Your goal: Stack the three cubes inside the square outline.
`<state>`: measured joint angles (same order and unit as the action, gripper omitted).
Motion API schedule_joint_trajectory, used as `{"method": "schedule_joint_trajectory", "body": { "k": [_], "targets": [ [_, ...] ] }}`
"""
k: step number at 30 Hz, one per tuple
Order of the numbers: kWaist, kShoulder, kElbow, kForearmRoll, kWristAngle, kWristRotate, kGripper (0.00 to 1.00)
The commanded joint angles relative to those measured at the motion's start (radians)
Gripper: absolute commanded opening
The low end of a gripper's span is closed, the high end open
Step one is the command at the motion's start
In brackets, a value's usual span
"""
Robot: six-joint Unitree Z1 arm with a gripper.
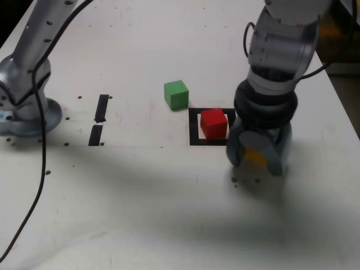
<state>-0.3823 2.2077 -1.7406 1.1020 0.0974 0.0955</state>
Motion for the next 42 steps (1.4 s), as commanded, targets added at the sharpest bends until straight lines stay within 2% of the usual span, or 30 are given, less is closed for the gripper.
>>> {"method": "schedule_joint_trajectory", "body": {
  "k": [1, 8, 17, 26, 32, 42],
  "targets": [
    [-0.005, 0.004, -0.008, -0.003, 0.002, 0.001, 0.19],
    [-0.023, -0.011, -0.034, 0.029, 0.022, -0.011, 0.13],
    [-0.057, -0.095, -0.125, 0.200, 0.105, -0.088, 0.12],
    [-0.052, -0.203, -0.123, 0.306, 0.152, -0.184, 0.13],
    [-0.019, -0.246, -0.066, 0.311, 0.142, -0.271, 0.13],
    [0.054, -0.266, 0.064, 0.213, 0.045, -0.402, 0.13]
  ]
}}
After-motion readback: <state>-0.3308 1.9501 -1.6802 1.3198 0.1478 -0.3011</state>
